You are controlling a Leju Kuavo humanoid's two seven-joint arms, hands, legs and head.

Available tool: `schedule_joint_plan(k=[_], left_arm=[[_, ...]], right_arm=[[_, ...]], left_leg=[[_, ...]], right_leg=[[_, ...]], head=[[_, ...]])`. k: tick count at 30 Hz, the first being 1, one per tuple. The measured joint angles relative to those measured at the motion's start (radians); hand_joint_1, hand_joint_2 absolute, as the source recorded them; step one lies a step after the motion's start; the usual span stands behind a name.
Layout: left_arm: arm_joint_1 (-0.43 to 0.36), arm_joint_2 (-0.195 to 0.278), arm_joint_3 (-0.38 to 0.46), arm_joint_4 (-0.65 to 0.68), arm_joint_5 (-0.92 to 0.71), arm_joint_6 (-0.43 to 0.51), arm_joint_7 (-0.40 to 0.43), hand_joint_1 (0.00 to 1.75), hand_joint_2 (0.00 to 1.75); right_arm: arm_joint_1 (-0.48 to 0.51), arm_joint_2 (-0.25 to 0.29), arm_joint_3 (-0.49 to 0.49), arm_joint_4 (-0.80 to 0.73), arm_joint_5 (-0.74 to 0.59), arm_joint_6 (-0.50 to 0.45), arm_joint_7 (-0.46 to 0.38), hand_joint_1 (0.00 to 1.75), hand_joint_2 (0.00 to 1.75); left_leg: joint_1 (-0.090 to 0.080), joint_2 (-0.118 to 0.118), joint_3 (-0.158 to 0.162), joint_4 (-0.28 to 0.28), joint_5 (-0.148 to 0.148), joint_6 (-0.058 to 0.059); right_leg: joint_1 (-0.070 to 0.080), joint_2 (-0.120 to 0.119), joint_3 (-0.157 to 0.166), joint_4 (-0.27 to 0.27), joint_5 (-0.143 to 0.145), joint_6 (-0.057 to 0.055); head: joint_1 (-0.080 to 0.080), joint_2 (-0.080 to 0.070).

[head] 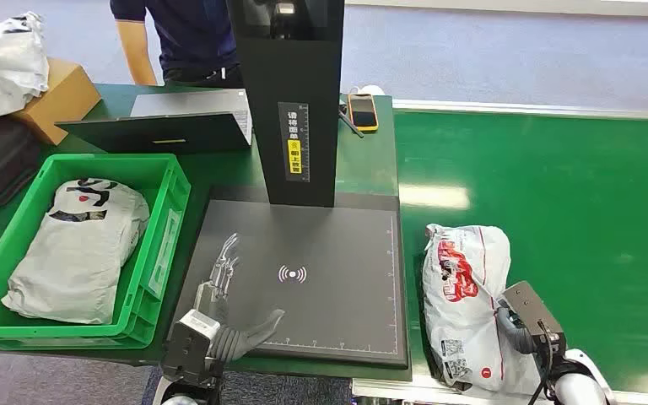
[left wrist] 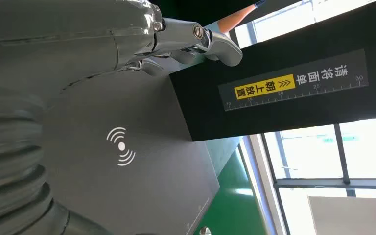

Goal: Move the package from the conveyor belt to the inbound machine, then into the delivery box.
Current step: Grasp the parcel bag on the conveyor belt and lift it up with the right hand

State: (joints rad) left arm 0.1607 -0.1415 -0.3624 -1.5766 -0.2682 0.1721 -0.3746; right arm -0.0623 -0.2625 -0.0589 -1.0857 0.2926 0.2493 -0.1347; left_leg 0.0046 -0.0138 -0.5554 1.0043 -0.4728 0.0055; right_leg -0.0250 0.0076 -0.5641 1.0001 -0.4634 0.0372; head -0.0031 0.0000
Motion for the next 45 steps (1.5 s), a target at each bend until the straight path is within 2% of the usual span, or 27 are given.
schedule_joint_plan(k=[13, 20, 24, 28, 35, 45], left_arm=[[0.004, 0.000, -0.004, 0.000, -0.001, 0.012, 0.002, 0.00, 1.75], [0.007, 0.000, -0.007, 0.000, -0.002, 0.020, 0.004, 0.00, 1.75], [0.009, 0.001, -0.011, 0.000, -0.004, 0.036, 0.005, 0.00, 1.75], [0.008, 0.002, -0.016, 0.000, -0.003, 0.039, 0.003, 0.00, 1.75], [-0.001, 0.003, -0.017, 0.007, 0.001, 0.026, -0.016, 0.00, 1.75], [-0.020, 0.003, -0.017, 0.034, 0.001, 0.005, -0.037, 0.00, 1.75]], right_arm=[[-0.001, -0.001, 0.002, 0.000, -0.008, 0.002, -0.005, 1.75, 1.75], [0.004, 0.001, -0.002, -0.020, -0.048, -0.042, -0.035, 1.75, 1.75], [0.004, 0.019, -0.032, -0.055, -0.130, -0.112, -0.111, 1.75, 1.75], [0.010, 0.049, -0.081, -0.116, -0.274, -0.156, -0.193, 1.75, 1.75], [0.066, 0.114, -0.174, -0.320, -0.500, -0.207, -0.309, 1.75, 1.75], [0.113, 0.194, -0.212, -0.557, -0.603, -0.189, -0.370, 1.75, 1.75]], left_leg=[[0.000, 0.000, 0.000, 0.000, 0.000, 0.000], [0.000, 0.000, 0.000, 0.000, 0.000, 0.000], [0.000, 0.000, 0.000, 0.000, 0.000, 0.000], [0.000, 0.000, 0.000, 0.000, 0.000, 0.000], [0.000, 0.000, 0.000, 0.000, 0.000, 0.000], [0.000, 0.000, 0.000, 0.000, 0.000, 0.000]], right_leg=[[0.000, 0.000, 0.000, 0.000, 0.000, 0.000], [0.000, 0.000, 0.000, 0.000, 0.000, 0.000], [0.000, 0.000, 0.000, 0.000, 0.000, 0.000], [0.000, 0.000, 0.000, 0.000, 0.000, 0.000], [0.000, 0.000, -0.001, 0.000, 0.000, 0.000], [0.000, 0.000, 0.000, 0.000, 0.000, 0.000]], head=[[0.000, 0.000], [0.000, 0.000], [0.000, 0.000], [0.000, 0.000], [0.000, 0.000], [0.000, 0.000]])
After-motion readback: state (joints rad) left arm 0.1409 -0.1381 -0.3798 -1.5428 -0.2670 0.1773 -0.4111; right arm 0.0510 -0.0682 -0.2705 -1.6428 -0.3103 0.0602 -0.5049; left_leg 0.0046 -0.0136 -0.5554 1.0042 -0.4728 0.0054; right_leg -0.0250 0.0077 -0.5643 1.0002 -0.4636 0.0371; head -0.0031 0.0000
